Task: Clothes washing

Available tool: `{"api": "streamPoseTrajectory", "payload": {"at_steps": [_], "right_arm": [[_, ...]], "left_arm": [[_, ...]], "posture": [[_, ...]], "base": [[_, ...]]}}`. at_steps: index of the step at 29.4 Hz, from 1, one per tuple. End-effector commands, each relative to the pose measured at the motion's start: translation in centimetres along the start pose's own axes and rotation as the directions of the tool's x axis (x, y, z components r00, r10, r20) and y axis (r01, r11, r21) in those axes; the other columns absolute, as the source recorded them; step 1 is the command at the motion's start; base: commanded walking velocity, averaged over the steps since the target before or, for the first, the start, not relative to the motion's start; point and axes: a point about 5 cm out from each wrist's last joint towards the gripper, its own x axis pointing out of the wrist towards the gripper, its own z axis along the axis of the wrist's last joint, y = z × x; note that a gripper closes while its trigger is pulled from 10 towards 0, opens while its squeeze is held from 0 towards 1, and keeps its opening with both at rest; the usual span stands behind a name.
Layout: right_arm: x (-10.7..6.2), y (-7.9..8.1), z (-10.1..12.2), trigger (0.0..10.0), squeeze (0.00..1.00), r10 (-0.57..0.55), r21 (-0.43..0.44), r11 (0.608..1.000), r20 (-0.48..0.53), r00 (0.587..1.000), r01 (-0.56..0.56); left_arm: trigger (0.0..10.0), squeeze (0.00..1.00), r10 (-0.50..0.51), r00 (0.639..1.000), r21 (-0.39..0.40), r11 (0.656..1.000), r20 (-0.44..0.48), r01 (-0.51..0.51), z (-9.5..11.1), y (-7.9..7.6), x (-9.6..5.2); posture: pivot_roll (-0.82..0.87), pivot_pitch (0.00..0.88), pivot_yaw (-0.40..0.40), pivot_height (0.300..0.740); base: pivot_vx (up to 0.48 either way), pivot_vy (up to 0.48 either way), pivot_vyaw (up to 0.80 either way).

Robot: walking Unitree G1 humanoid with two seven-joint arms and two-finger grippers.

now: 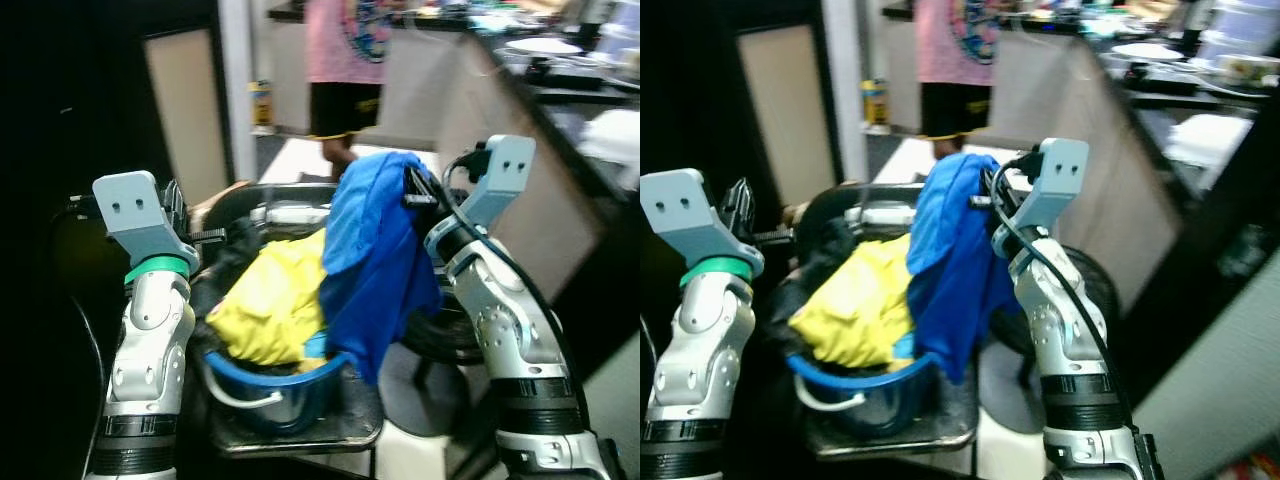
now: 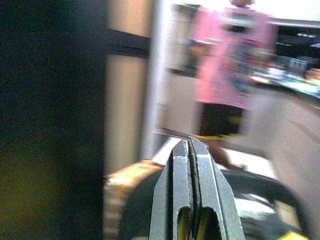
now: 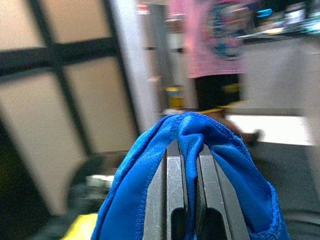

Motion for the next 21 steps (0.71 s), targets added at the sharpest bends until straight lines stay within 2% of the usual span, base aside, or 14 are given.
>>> {"api": "streamPoseTrajectory", "payload": {"at_steps": [1,4,5,6,9,10,11,13,14,15,17,19,21], "right_arm": [[-0.4,-0.5,-1.0,10.0,0.0,-0.035,-0.091,0.995,-0.017,0.999,0.033],[-0.5,-0.5,-1.3,10.0,0.0,-0.037,-0.111,0.993,-0.023,0.999,0.035],[-0.8,-0.8,-1.7,10.0,0.0,-0.048,-0.116,0.992,-0.038,0.998,0.044],[-0.9,-1.0,-2.1,10.0,0.0,-0.057,-0.117,0.992,-0.05,0.997,0.051],[-1.1,-1.1,-2.4,10.0,0.0,-0.065,-0.123,0.991,-0.057,0.996,0.058],[-1.4,-1.1,-2.8,10.0,0.0,-0.071,-0.125,0.99,-0.07,0.995,0.062],[-1.4,-1.1,-2.8,10.0,0.0,-0.071,-0.125,0.99,-0.07,0.995,0.062],[-1.8,-1.1,-3.4,10.0,0.0,-0.095,-0.123,0.989,-0.081,0.992,0.085],[-1.8,-1.1,-3.4,10.0,0.0,-0.095,-0.123,0.989,-0.081,0.992,0.085],[-1.9,-1.1,-3.5,10.0,0.0,-0.106,-0.119,0.988,-0.085,0.991,0.096],[-2.1,-1.1,-4.0,10.0,0.0,-0.131,-0.115,0.986,-0.089,0.987,0.12],[-2.1,-1.0,-4.2,10.0,0.0,-0.14,-0.108,0.986,-0.085,0.986,0.131],[-2.0,-0.9,-4.1,10.0,0.0,-0.145,-0.094,0.986,-0.074,0.987,0.138]], "left_arm": [[10.0,0.0,-0.109,0.994,0.066,0.992,0.004,0.108,-0.3,-0.6,-0.8],[10.0,0.0,-0.141,0.99,0.094,0.986,0.01,0.139,-0.3,-0.8,-1.1],[10.0,0.0,-0.16,0.987,0.155,0.976,0.019,0.155,-0.5,-0.8,-1.4],[10.0,0.0,-0.143,0.989,0.19,0.972,0.028,0.135,-0.7,-0.7,-1.5],[10.0,0.0,-0.107,0.994,0.209,0.973,0.026,0.1,-1.1,-0.4,-1.6],[10.0,0.0,-0.101,0.995,0.151,0.983,-0.027,0.104,-1.8,-0.2,-1.8],[10.0,0.0,-0.101,0.995,0.151,0.983,-0.027,0.104,-1.8,-0.2,-1.8],[10.0,0.0,-0.166,0.982,0.041,0.984,-0.095,0.17,-2.7,-0.4,-2.4],[10.0,0.0,-0.166,0.982,0.041,0.984,-0.095,0.17,-2.7,-0.4,-2.4],[10.0,0.0,-0.202,0.972,0.003,0.979,-0.119,0.204,-3.0,-0.6,-2.6],[10.0,0.0,-0.203,0.97,0.021,0.978,-0.135,0.207,-3.2,-0.8,-2.6],[10.0,0.0,-0.24,0.959,0.01,0.97,-0.15,0.244,-3.3,-1.0,-2.7],[10.0,0.0,-0.235,0.956,0.011,0.971,-0.176,0.241,-3.4,-0.9,-2.7]], "posture": [[-0.04,0.0,0.02,0.74],[-0.04,0.0,0.02,0.74],[-0.04,0.0,0.021,0.74],[-0.04,0.0,0.022,0.74],[-0.04,0.0,0.023,0.74],[-0.04,0.0,0.027,0.74],[-0.04,0.0,0.027,0.74],[-0.05,0.0,0.034,0.74],[-0.05,0.0,0.034,0.74],[-0.05,0.0,0.036,0.74],[-0.05,0.0,0.04,0.74],[-0.05,0.0,0.045,0.74],[-0.05,0.0,0.045,0.74]], "base": [[0.0,0.0,-0.8],[0.0,0.0,-0.8],[0.0,0.0,-0.8],[0.0,0.0,-0.8],[0.0,0.0,-0.8],[0.0,0.0,-0.8],[0.0,0.0,-0.8],[0.0,0.0,-0.8],[0.0,0.0,-0.8],[0.0,0.0,-0.8],[0.0,0.0,-0.8],[0.0,0.0,-0.8],[0.0,0.0,-0.8]]}}
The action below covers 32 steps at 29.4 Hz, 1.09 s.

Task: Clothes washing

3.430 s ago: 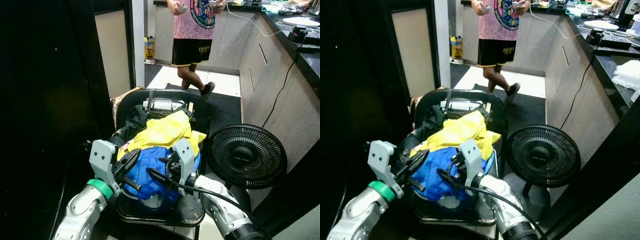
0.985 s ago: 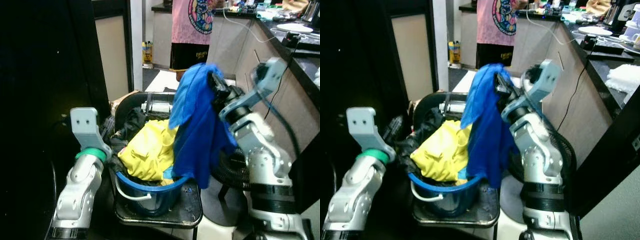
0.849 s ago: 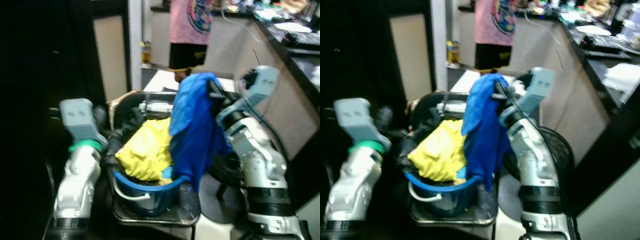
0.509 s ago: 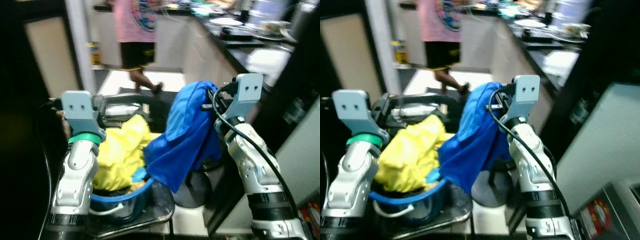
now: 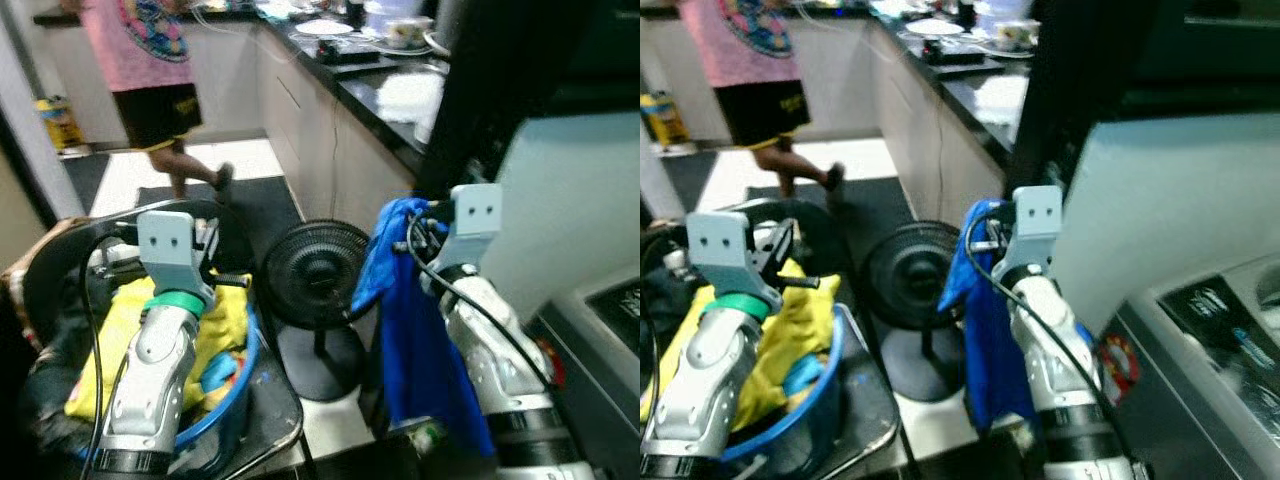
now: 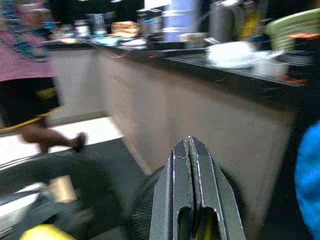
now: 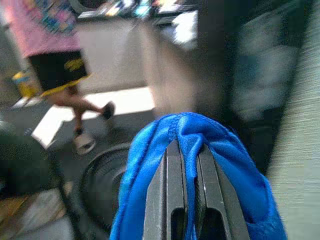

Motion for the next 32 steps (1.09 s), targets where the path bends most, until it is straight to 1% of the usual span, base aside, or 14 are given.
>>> {"api": "streamPoseTrajectory", "payload": {"at_steps": [1,7,10,11,12,14,15,17,20,23,27,30,31,32], "right_arm": [[0.1,0.1,0.8,10.0,0.0,-0.011,0.009,1.0,0.048,0.999,0.01],[0.5,0.2,1.3,10.0,0.0,-0.012,0.012,1.0,0.061,0.998,0.011],[0.8,0.3,1.7,10.0,0.0,-0.012,0.012,1.0,0.068,0.998,0.011],[0.9,0.3,1.8,10.0,0.0,-0.011,0.001,1.0,0.071,0.997,0.01],[0.9,0.3,1.8,10.0,0.0,-0.011,0.001,1.0,0.071,0.997,0.01],[1.0,0.3,1.9,10.0,0.0,-0.008,-0.008,1.0,0.074,0.997,0.008],[1.0,0.3,1.9,10.0,0.0,-0.006,-0.01,1.0,0.075,0.997,0.007],[0.9,0.2,1.8,10.0,0.0,-0.006,-0.009,1.0,0.077,0.997,0.007],[0.8,0.2,1.7,10.0,0.0,0.001,-0.004,1.0,0.073,0.997,-0.001],[0.4,0.1,1.2,10.0,0.0,0.008,-0.01,1.0,0.057,0.998,-0.007],[0.2,0.3,0.9,10.0,0.0,0.015,-0.008,1.0,0.047,0.999,-0.015],[0.2,0.3,0.9,10.0,0.0,0.016,-0.007,1.0,0.047,0.999,-0.016],[0.2,0.3,0.9,10.0,0.0,0.016,-0.008,1.0,0.047,0.999,-0.016],[0.3,0.4,0.9,10.0,0.0,0.016,-0.006,1.0,0.048,0.999,-0.016]], "left_arm": [[10.0,0.0,0.006,0.999,0.012,1.0,-0.046,-0.006,-0.6,0.2,-0.1],[10.0,0.0,0.027,0.996,0.051,0.998,-0.09,-0.023,-0.8,0.6,0.2],[10.0,0.0,0.019,0.994,0.083,0.996,-0.104,-0.011,-0.5,0.7,0.3],[10.0,0.0,0.015,0.994,0.113,0.994,-0.109,-0.003,-0.5,0.6,0.2],[10.0,0.0,0.015,0.994,0.113,0.994,-0.109,-0.003,-0.5,0.6,0.2],[10.0,0.0,0.056,0.994,0.178,0.983,-0.095,-0.039,-0.6,0.7,0.2],[10.0,0.0,0.106,0.99,0.206,0.975,-0.095,-0.084,-0.7,1.0,0.2],[10.0,0.0,0.158,0.982,0.228,0.965,-0.101,-0.132,-0.8,1.3,0.2],[10.0,0.0,0.183,0.978,0.221,0.963,-0.103,-0.157,-0.8,1.5,0.1],[10.0,0.0,0.237,0.962,0.137,0.966,-0.135,-0.218,-0.5,2.2,0.1],[10.0,0.0,0.331,0.938,0.013,0.943,-0.1,-0.331,0.6,3.0,0.6],[10.0,0.0,0.345,0.933,0.005,0.938,-0.098,-0.346,0.7,3.0,0.7],[10.0,0.0,0.379,0.922,0.033,0.925,-0.078,-0.378,1.2,3.2,0.8],[10.0,0.0,0.37,0.928,0.06,0.928,-0.044,-0.367,1.9,3.0,1.2]], "posture": [[-0.05,0.0,0.045,0.74],[-0.03,0.0,0.035,0.74],[-0.03,0.0,0.037,0.74],[-0.03,0.0,0.037,0.74],[-0.03,0.0,0.037,0.74],[-0.03,0.0,0.038,0.74],[-0.02,0.0,0.037,0.74],[-0.02,0.0,0.037,0.74],[-0.02,0.0,0.035,0.74],[-0.02,0.0,0.033,0.74],[-0.02,0.0,0.034,0.74],[-0.02,0.0,0.034,0.74],[-0.02,0.0,0.034,0.74],[-0.01,0.0,0.035,0.74]], "base": [[0.0,0.0,-0.8],[0.0,0.0,-0.8],[0.0,0.0,-0.8],[0.0,0.0,-0.8],[0.0,0.0,-0.8],[0.0,0.0,-0.8],[0.0,0.0,-0.8],[0.0,0.0,-0.8],[0.0,0.0,-0.8],[0.0,0.0,-0.8],[0.0,0.0,-0.8],[0.0,0.0,-0.8],[0.0,0.0,-0.8],[0.0,0.0,-0.8]]}}
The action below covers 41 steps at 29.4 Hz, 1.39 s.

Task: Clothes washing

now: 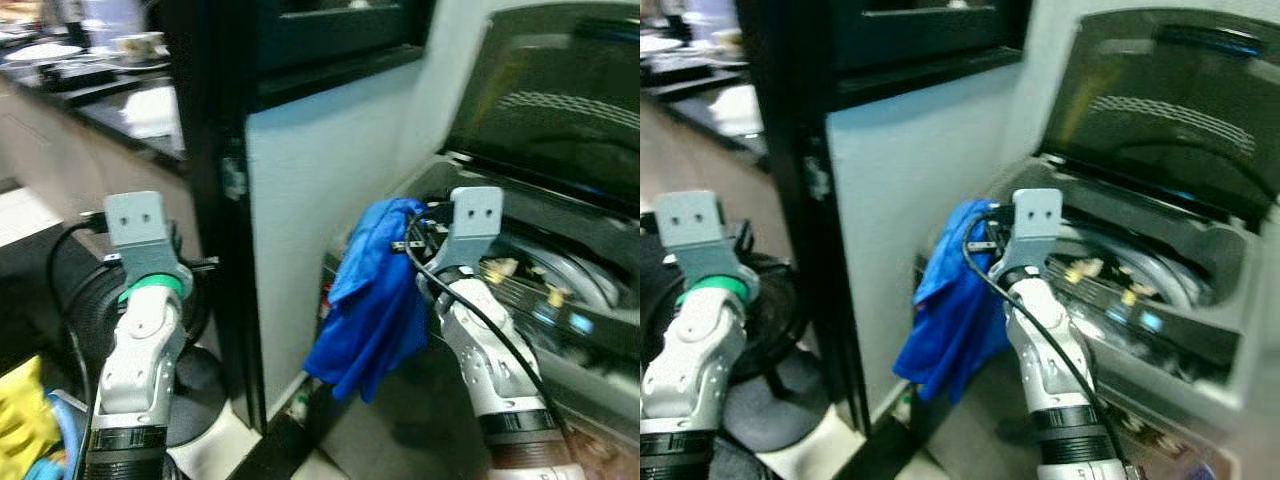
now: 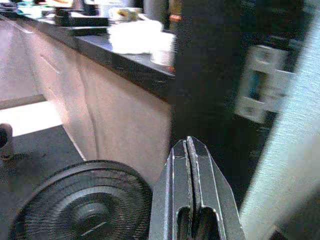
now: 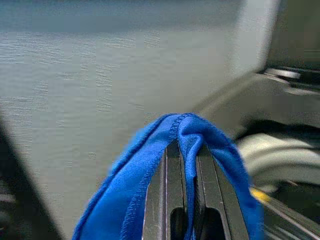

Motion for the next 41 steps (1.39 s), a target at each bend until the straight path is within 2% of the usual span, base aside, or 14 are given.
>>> {"api": "streamPoseTrajectory", "payload": {"at_steps": [1,6,8,11,12,15,18,19,25,34,40,41], "right_arm": [[0.1,-0.1,0.3,10.0,0.0,-0.009,-0.005,1.0,0.012,1.0,0.009],[0.1,0.0,0.4,10.0,0.0,-0.006,-0.003,1.0,0.015,1.0,0.007],[0.2,0.0,0.6,10.0,0.0,-0.007,-0.001,1.0,0.019,1.0,0.007],[0.3,0.1,0.7,10.0,0.0,-0.005,0.001,1.0,0.022,1.0,0.005],[0.2,0.2,0.7,10.0,0.0,-0.002,0.002,1.0,0.024,1.0,0.002],[0.3,0.4,0.9,10.0,0.0,0.004,0.004,1.0,0.027,1.0,-0.004],[0.5,0.7,1.0,10.0,0.0,0.012,0.006,1.0,0.03,0.999,-0.012],[0.6,1.0,1.2,10.0,0.0,0.022,0.008,1.0,0.033,0.999,-0.023],[1.1,1.5,1.8,10.0,0.0,0.039,0.022,0.999,0.046,0.998,-0.041],[1.4,1.7,2.3,10.0,0.0,0.049,0.029,0.998,0.054,0.997,-0.051],[1.6,2.0,2.6,10.0,0.0,0.063,0.037,0.997,0.064,0.996,-0.065],[1.7,2.7,2.9,10.0,0.0,0.109,0.032,0.993,0.069,0.992,-0.111]], "left_arm": [[10.0,0.0,-0.034,0.998,0.059,0.998,0.058,0.03,1.6,-0.8,0.3],[10.0,0.0,-0.116,0.989,0.131,0.986,0.087,0.104,2.4,-1.4,0.2],[10.0,0.0,-0.258,0.966,-0.062,0.964,0.036,0.26,2.4,-2.0,-0.4],[10.0,0.0,-0.31,0.951,-0.093,0.947,0.004,0.309,2.0,-2.1,-0.9],[10.0,0.0,-0.309,0.951,-0.043,0.95,0.01,0.309,1.7,-2.1,-1.3],[10.0,0.0,-0.322,0.946,-0.033,0.946,-0.018,0.322,1.3,-2.3,-1.5],[10.0,0.0,-0.315,0.949,-0.027,0.949,-0.007,0.315,1.4,-2.1,-1.4],[10.0,0.0,-0.298,0.954,-0.007,0.954,0.023,0.299,1.8,-1.8,-1.3],[10.0,0.0,-0.301,0.953,-0.011,0.953,0.005,0.302,1.8,-1.2,-1.4],[10.0,0.0,-0.307,0.952,0.041,0.951,0.008,0.307,1.9,-1.1,-1.6],[10.0,0.0,-0.315,0.949,0.034,0.949,0.022,0.314,2.2,-1.1,-1.6],[10.0,0.0,-0.316,0.948,0.015,0.949,0.029,0.315,2.3,-1.1,-1.6]], "posture": [[-0.01,0.0,0.037,0.74],[-0.02,0.0,0.038,0.74],[-0.02,0.0,0.039,0.74],[-0.02,0.0,0.039,0.74],[-0.02,0.0,0.036,0.74],[-0.02,0.0,0.032,0.74],[-0.01,0.0,0.027,0.74],[-0.01,0.0,0.024,0.74],[-0.01,0.0,0.016,0.74],[0.0,0.013,0.009,0.74],[0.0,0.019,0.009,0.74],[0.0,0.019,0.01,0.74]], "base": [[0.0,0.0,-0.8],[0.0,0.0,-0.8],[0.0,0.0,-0.8],[0.237,0.0,-0.8],[0.0,0.0,-0.8],[0.0,0.0,-0.8],[0.0,0.0,-0.8],[0.0,0.0,-0.8],[0.0,0.0,-0.8],[0.0,0.0,-0.8],[0.0,0.0,-0.8],[0.0,0.0,0.0]]}}
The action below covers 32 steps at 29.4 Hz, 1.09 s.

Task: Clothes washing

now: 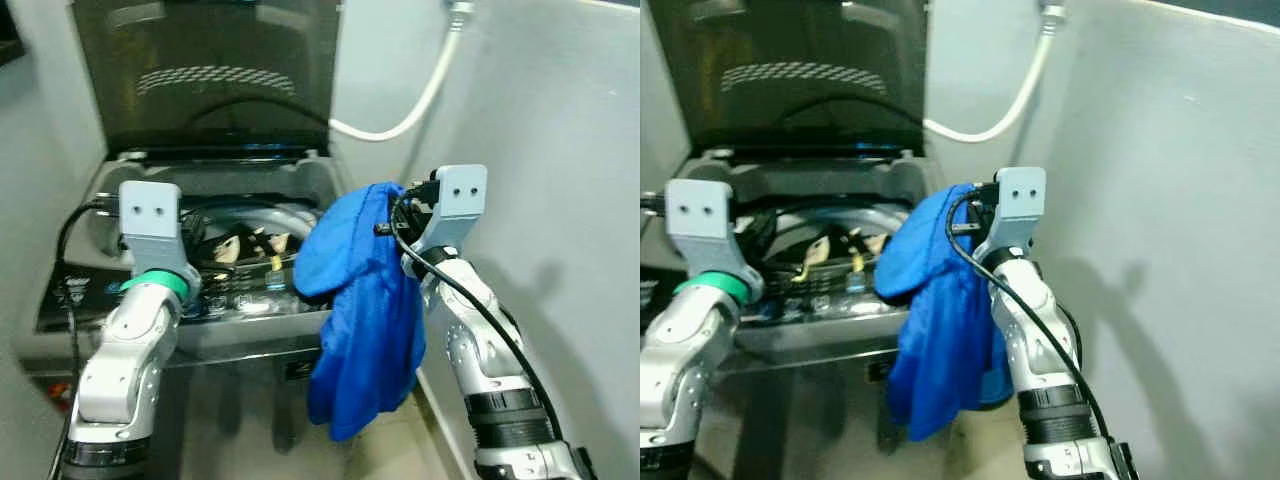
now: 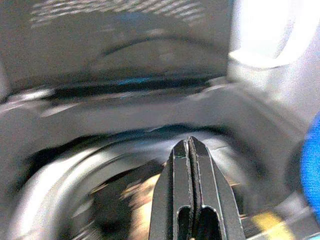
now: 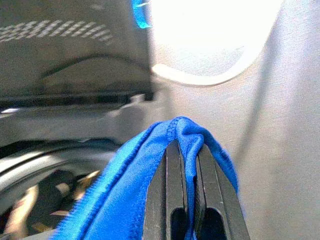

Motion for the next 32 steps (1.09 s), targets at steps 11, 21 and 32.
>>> {"api": "streamPoseTrajectory", "payload": {"at_steps": [11,21,32], "right_arm": [[0.2,1.7,1.0,10.0,0.0,0.107,-0.005,0.994,0.034,0.994,-0.107],[0.2,3.8,0.9,10.0,0.0,0.238,-0.106,0.966,0.024,0.971,-0.234],[0.2,3.7,0.7,10.0,0.0,0.231,-0.071,0.971,0.028,0.973,-0.228]], "left_arm": [[10.0,0.0,0.003,1.0,-0.02,1.0,0.021,-0.003,0.2,0.1,-0.3],[10.0,0.0,0.028,0.996,-0.014,1.0,0.086,-0.027,1.2,0.4,-0.7],[10.0,0.0,0.017,0.996,-0.056,0.998,0.09,-0.012,1.2,0.1,-0.8]], "posture": [[0.01,0.017,-0.006,0.74],[0.01,0.016,-0.016,0.74],[0.01,0.012,-0.022,0.74]], "base": [[0.0,0.0,0.0],[0.0,0.0,0.16],[0.0,0.0,0.22]]}}
